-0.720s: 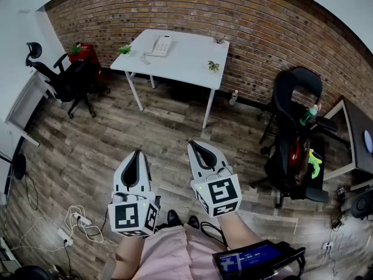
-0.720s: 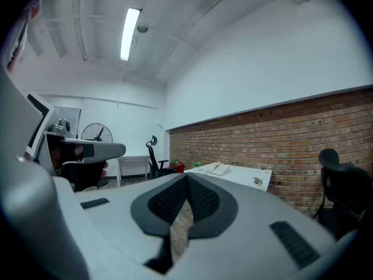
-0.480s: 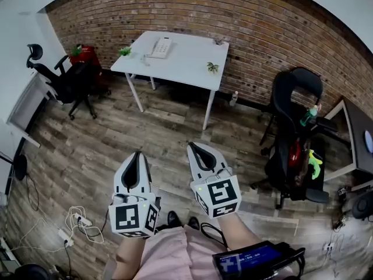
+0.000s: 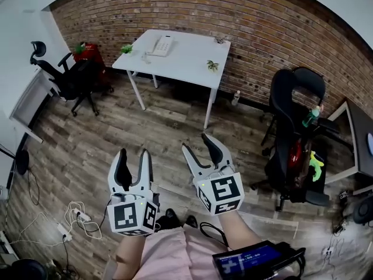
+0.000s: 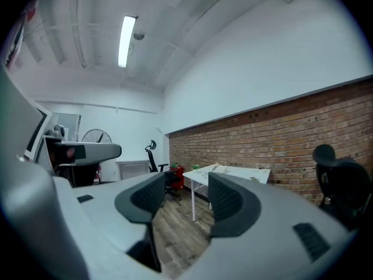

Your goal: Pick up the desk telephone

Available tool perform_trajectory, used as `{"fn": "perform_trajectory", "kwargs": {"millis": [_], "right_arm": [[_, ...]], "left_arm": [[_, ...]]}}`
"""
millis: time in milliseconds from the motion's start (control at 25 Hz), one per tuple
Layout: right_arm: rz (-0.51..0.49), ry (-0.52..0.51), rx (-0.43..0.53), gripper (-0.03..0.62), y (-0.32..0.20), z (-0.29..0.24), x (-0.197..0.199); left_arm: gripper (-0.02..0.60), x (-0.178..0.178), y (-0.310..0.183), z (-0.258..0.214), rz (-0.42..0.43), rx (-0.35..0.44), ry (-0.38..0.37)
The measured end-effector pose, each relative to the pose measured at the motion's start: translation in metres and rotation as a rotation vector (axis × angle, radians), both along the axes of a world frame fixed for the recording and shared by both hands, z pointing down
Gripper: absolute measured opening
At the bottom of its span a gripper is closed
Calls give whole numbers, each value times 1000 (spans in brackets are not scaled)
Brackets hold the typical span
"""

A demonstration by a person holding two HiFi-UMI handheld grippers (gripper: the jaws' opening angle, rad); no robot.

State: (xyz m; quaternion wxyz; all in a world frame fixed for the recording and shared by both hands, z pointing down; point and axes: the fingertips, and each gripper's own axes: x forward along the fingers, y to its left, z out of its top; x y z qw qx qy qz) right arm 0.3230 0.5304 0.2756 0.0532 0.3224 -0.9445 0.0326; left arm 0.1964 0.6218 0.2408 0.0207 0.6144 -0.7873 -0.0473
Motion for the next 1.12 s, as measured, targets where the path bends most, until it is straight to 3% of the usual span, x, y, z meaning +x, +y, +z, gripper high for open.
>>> {"fn": "perform_trajectory", "kwargs": {"millis": [240, 480, 800, 1120], "right_arm": [[-10, 11, -4, 235, -14, 7, -4], [-15, 58, -24, 235, -49, 28, -38], [12, 103, -49, 238, -126, 51, -113], [50, 99, -24, 236, -198, 35, -188]], "left_arm": [[230, -8, -7, 8, -29, -20, 1], [232, -42, -42, 30, -34, -48, 35], [232, -134, -129, 49, -7, -68, 52], [232, -210, -207, 30, 41, -38, 38]]}}
